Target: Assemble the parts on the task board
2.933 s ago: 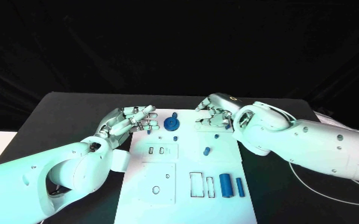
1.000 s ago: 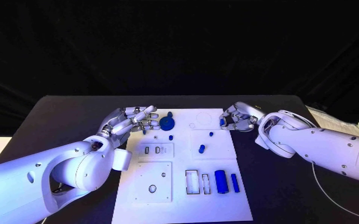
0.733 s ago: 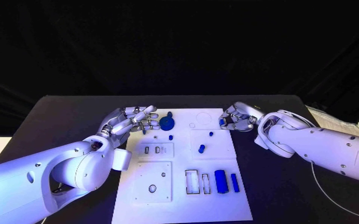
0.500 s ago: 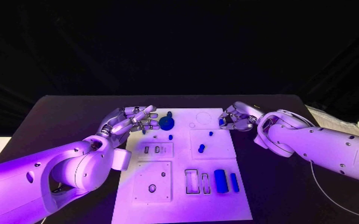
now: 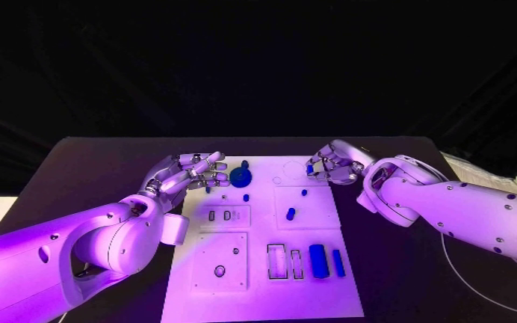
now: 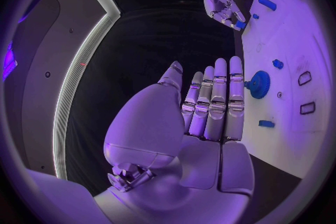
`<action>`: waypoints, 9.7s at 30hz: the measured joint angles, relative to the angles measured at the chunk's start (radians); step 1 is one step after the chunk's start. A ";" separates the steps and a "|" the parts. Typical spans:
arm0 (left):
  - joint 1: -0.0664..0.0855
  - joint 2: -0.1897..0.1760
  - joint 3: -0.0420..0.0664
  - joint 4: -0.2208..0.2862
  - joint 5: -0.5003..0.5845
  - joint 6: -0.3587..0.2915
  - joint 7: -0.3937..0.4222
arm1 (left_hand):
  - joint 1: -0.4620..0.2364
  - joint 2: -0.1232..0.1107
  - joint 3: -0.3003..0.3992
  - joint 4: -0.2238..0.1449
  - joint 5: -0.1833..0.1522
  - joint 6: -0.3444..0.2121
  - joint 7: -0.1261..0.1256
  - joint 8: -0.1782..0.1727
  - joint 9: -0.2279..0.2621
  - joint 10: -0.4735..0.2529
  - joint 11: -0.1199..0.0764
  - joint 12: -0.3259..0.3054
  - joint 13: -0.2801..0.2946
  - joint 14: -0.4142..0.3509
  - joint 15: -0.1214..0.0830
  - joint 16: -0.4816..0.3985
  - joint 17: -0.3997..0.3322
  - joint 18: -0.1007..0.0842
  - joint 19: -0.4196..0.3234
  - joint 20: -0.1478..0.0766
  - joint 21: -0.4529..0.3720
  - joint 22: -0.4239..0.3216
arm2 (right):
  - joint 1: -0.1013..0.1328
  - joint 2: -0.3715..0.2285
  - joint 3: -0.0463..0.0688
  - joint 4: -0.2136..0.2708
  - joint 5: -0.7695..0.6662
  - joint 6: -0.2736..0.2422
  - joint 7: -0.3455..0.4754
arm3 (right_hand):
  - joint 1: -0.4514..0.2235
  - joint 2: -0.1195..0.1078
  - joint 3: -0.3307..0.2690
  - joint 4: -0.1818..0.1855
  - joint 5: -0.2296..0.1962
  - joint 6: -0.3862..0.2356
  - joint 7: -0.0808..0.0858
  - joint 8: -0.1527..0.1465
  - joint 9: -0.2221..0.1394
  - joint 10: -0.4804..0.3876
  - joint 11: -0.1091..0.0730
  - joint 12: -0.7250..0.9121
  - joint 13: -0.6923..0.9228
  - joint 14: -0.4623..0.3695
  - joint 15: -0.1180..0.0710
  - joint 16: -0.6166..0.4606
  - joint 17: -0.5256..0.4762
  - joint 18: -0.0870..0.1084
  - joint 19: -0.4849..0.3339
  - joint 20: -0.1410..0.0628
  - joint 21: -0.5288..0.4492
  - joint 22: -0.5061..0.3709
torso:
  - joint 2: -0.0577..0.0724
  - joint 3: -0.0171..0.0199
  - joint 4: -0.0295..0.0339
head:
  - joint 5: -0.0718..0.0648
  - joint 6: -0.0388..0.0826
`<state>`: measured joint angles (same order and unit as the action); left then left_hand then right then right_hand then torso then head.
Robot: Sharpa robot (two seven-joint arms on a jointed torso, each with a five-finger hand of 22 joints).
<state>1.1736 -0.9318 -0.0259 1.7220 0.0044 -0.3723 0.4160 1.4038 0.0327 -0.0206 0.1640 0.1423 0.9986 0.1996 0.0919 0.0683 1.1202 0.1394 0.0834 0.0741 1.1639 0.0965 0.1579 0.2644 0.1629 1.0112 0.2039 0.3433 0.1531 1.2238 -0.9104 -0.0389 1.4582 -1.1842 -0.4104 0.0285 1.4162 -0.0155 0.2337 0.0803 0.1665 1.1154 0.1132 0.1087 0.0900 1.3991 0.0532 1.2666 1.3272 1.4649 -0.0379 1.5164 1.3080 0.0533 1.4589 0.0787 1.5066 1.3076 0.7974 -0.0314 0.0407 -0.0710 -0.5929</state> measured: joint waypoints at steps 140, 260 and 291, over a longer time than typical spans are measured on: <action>0.006 -0.018 0.001 -0.065 -0.076 0.004 -0.113 | -0.022 -0.015 -0.039 0.004 -0.004 0.078 -0.064 0.000 0.014 0.209 -0.082 0.121 0.108 0.303 -0.110 0.832 0.730 0.005 0.278 -0.113 0.451 0.360 | -0.009 0.105 -0.007 0.333 -0.288 -0.062 -0.172 | -0.034 -0.090 -0.268 0.110 0.017 -0.169 0.048 -0.042 -0.015 -0.112 0.018 -0.232 -0.185 0.000 0.029 -0.044 -0.001 0.000 -0.056 0.030 -0.043 0.000 | -0.014 0.0054 -0.0072 | 0.079 -0.052; 0.173 0.364 -0.028 -0.383 -0.999 0.698 -1.091 | 0.065 0.157 -0.114 0.019 -0.039 -0.120 -0.158 0.467 0.583 0.155 -0.170 1.031 0.979 0.303 -0.192 1.410 1.044 -0.131 0.455 -0.191 1.154 1.154 | 0.111 -0.087 -0.007 0.274 0.304 0.010 -0.067 | 0.033 -0.023 -0.225 0.073 0.066 -0.143 0.036 -0.024 -0.008 -0.128 0.005 -0.277 -0.234 0.000 0.029 -0.101 0.000 0.000 -0.106 0.020 -0.081 -0.046 | -0.067 0.0212 -0.0235 | 0.096 -0.125; 0.146 0.276 -0.023 -0.305 -0.991 0.560 -1.086 | -0.184 -0.123 0.542 0.046 -0.047 -0.096 -0.143 0.476 0.673 0.172 -0.161 1.026 0.968 0.301 -0.176 1.410 1.043 -0.131 0.455 -0.177 1.154 1.155 | 0.108 -0.071 -0.010 0.251 0.307 0.034 -0.068 | 0.033 -0.023 -0.225 0.073 0.066 -0.143 0.036 -0.024 -0.008 -0.131 0.009 -0.284 -0.242 0.000 0.029 -0.101 -0.001 0.000 -0.113 0.020 -0.085 -0.054 | -0.066 0.0220 -0.0223 | 0.104 -0.134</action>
<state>1.3193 -0.6556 -0.0493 1.4168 -0.9863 0.1875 -0.6703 1.2203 -0.0899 0.5212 0.2103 0.0949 0.9023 0.0570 0.5683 0.7415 1.2919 -0.0215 1.1096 1.0418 1.4653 -0.0796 1.5678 1.3076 0.0317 1.4667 0.0272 1.4976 1.3078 1.3321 -0.9814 -0.0493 1.7090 -0.8773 -0.3769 -0.0400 1.4492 -0.0386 0.0086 0.1532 0.2321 0.9726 0.1487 0.0846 0.0816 1.2679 0.0623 0.9824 1.0855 1.4647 -0.0089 1.4158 1.3074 0.0532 1.3461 0.0987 1.4212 1.2532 0.7309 -0.0095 0.0184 0.0327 -0.7273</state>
